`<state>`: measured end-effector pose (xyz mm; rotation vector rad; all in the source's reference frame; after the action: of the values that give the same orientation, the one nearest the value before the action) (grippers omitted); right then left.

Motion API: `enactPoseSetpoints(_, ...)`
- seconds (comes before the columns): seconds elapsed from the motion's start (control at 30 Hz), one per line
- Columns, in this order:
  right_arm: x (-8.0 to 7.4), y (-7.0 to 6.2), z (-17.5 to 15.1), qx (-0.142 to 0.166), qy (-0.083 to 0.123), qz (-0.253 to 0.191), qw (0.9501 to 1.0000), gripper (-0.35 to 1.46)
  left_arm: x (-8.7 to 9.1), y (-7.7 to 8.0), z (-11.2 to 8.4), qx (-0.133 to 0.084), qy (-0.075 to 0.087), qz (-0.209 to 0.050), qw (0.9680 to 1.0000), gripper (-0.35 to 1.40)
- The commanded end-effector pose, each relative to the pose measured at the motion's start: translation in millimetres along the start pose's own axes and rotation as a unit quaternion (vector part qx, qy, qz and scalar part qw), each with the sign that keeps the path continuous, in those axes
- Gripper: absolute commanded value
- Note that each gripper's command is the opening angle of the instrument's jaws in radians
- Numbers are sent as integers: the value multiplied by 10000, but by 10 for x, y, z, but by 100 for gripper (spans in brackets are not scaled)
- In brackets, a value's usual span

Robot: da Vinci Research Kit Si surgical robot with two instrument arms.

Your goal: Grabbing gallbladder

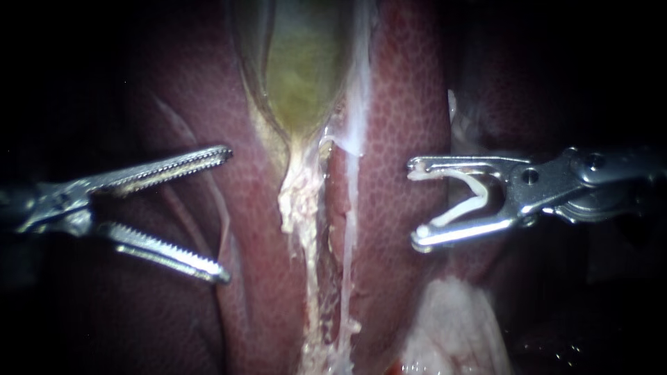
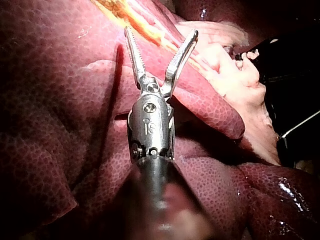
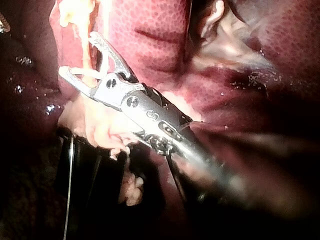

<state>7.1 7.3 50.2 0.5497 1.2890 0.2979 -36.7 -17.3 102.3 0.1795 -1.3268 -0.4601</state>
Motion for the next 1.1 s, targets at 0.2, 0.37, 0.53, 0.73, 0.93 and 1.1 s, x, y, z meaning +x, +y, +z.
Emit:
enactPoseSetpoints(0.2, 0, 0, 0, 1, 0, -1, 10000, 60, 2, 2, 4, -1, 0, 2, 10000, 94)
enactPoseSetpoints(0.37, 0, 0, 0, 1, 0, -1, 10000, 60, 9, 4, 15, -21, 3, 17, 10000, 94)
enactPoseSetpoints(0.53, 0, 0, 0, 1, 0, -1, 10000, 60, 20, 3, 31, -53, 7, 46, 10000, 94)
enactPoseSetpoints(0.73, 0, 0, 0, 2, 0, -1, 10000, 60, 32, 2, 48, -97, -3, -362, 9993, 89)
enactPoseSetpoints(0.93, 1, 0, 0, 1, 0, -1, 10000, 60, 49, 6, 65, -133, -18, -797, 9967, 86)
enactPoseSetpoints(1.1, 1, -1, 1, 2, 0, -1, 10000, 60, 60, 9, 73, -134, -32, -1128, 9935, 78)
